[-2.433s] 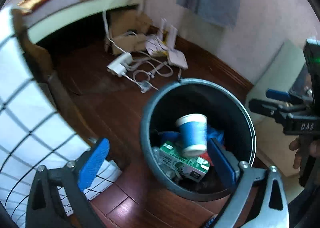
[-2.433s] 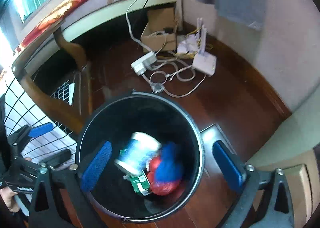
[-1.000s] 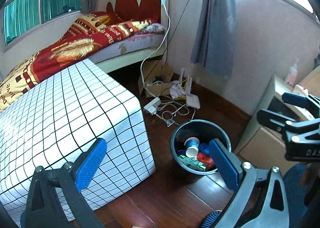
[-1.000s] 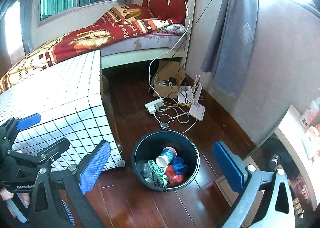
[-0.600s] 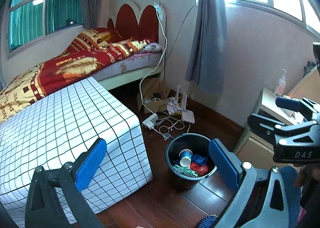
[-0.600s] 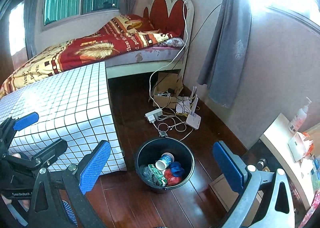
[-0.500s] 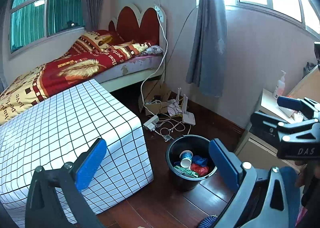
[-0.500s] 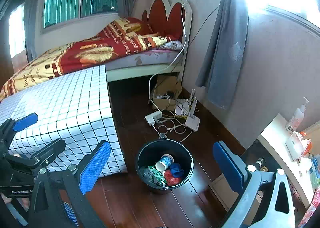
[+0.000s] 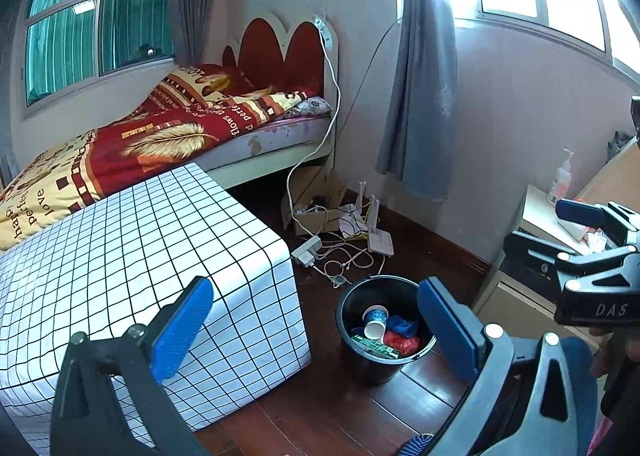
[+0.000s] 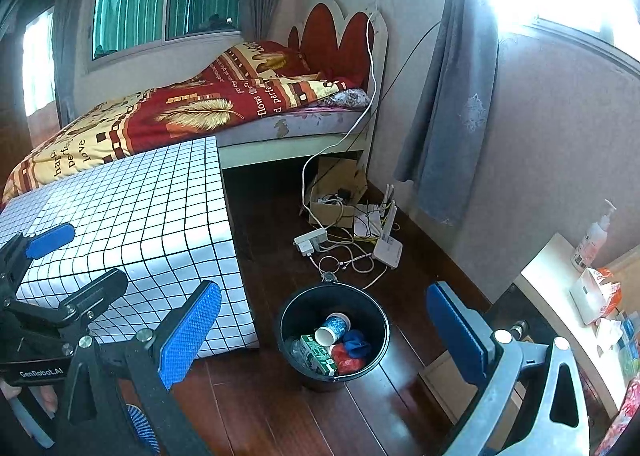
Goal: Collect trash
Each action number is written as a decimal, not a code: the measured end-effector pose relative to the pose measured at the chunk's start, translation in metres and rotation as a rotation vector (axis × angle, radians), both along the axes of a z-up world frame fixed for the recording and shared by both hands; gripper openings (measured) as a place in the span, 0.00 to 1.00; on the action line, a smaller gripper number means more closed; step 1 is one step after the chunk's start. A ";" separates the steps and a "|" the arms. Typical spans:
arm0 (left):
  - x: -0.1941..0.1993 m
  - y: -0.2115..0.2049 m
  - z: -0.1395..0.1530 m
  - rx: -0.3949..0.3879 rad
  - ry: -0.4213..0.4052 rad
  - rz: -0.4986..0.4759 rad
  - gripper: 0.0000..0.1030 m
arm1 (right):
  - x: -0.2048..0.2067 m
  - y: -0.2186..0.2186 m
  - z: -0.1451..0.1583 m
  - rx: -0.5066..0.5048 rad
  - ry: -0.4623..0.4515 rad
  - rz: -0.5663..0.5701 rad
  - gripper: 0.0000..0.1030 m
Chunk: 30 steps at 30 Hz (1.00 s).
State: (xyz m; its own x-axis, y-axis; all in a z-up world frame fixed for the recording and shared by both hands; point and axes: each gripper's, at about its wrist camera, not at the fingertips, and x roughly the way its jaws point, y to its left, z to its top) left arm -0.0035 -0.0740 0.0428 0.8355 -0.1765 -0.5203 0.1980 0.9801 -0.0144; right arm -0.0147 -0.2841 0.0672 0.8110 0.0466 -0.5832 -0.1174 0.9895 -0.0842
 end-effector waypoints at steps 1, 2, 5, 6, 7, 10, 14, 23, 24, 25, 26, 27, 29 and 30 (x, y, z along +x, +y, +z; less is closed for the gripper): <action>0.000 0.000 0.000 -0.002 0.001 -0.001 1.00 | 0.001 -0.001 0.000 0.000 0.001 0.000 1.00; 0.000 0.000 0.000 -0.005 0.001 -0.002 1.00 | 0.001 -0.001 -0.001 -0.001 0.000 0.000 1.00; 0.000 0.000 0.001 -0.005 -0.002 -0.004 0.99 | 0.000 -0.001 -0.001 -0.001 -0.002 -0.002 1.00; 0.000 0.000 0.002 -0.006 -0.003 -0.004 1.00 | 0.000 -0.002 -0.001 0.000 -0.002 -0.003 1.00; -0.001 0.000 0.002 -0.005 -0.003 -0.005 1.00 | 0.000 -0.002 -0.001 0.000 -0.004 -0.003 1.00; -0.001 0.000 0.002 -0.002 -0.003 -0.005 0.99 | 0.000 -0.003 -0.001 0.001 -0.002 -0.004 1.00; -0.001 -0.002 0.002 0.001 -0.004 -0.006 0.99 | -0.001 -0.002 -0.001 0.002 -0.003 -0.004 1.00; 0.000 -0.003 0.002 0.008 -0.004 -0.011 1.00 | -0.002 0.000 -0.002 -0.002 0.001 -0.004 1.00; 0.000 -0.003 0.002 0.009 -0.003 -0.012 1.00 | -0.002 0.000 -0.002 -0.002 0.000 -0.004 1.00; 0.000 -0.003 0.003 0.009 -0.003 -0.012 1.00 | -0.002 -0.001 -0.002 -0.002 0.000 -0.005 1.00; 0.000 -0.003 0.002 0.010 -0.003 -0.011 1.00 | -0.002 -0.001 -0.002 -0.004 -0.001 -0.006 1.00; 0.000 -0.004 0.002 0.011 -0.003 -0.010 1.00 | -0.001 -0.001 -0.001 -0.006 -0.002 -0.009 1.00; 0.000 -0.004 0.003 0.012 -0.006 -0.010 0.99 | -0.002 -0.002 -0.001 -0.006 -0.001 -0.009 1.00; 0.000 -0.002 0.003 0.012 -0.007 -0.013 0.99 | -0.001 -0.002 -0.001 -0.007 0.000 -0.010 1.00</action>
State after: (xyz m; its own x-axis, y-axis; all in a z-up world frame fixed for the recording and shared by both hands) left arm -0.0032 -0.0759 0.0456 0.8366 -0.1812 -0.5169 0.2112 0.9775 -0.0008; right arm -0.0156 -0.2857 0.0659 0.8117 0.0343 -0.5831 -0.1075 0.9900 -0.0913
